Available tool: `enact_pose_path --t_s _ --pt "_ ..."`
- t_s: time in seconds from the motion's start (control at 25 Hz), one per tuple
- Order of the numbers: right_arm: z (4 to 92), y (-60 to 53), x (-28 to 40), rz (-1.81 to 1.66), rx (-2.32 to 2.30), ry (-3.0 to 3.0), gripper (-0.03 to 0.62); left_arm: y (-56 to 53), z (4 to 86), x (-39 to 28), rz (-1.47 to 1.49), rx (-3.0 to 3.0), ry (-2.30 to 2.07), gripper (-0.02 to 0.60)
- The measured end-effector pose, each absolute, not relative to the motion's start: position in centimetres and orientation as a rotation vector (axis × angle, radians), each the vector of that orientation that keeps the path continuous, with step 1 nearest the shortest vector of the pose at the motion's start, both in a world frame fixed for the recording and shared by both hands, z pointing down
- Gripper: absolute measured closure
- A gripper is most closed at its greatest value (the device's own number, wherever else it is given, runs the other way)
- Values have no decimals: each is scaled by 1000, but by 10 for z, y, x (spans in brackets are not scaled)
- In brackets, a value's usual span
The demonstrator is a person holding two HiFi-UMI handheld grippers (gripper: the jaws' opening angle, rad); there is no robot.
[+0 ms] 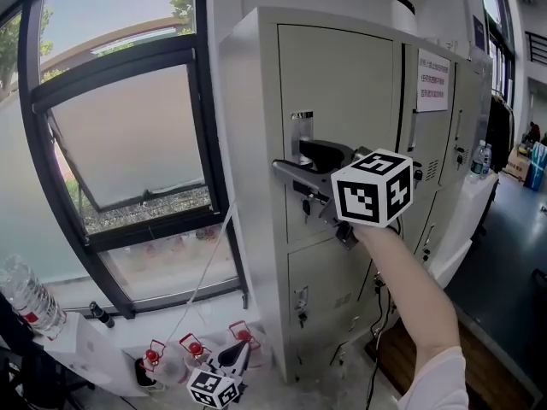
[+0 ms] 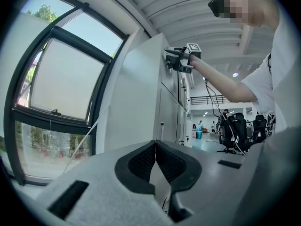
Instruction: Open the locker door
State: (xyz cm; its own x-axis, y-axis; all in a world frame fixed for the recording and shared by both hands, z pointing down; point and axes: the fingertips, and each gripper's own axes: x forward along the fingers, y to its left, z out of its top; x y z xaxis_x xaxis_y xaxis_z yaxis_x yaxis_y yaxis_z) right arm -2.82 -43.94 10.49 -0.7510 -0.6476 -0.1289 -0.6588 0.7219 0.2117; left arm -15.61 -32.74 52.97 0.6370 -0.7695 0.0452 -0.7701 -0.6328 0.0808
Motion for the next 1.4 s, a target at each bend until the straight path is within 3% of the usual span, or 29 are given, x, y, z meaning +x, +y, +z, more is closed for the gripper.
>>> enact_pose_path --t_s 0.8,1.12,1.4 --pt "105 -391 -5 333 -1101 2786 349 -326 531 -138 48 2782 -1210 572" --pt "104 -362 34 375 -1165 2724 465 -332 530 -117 54 2820 -1124 572" --pt "105 -333 71 356 -1187 2720 464 -333 524 -78 60 2900 -972 572"
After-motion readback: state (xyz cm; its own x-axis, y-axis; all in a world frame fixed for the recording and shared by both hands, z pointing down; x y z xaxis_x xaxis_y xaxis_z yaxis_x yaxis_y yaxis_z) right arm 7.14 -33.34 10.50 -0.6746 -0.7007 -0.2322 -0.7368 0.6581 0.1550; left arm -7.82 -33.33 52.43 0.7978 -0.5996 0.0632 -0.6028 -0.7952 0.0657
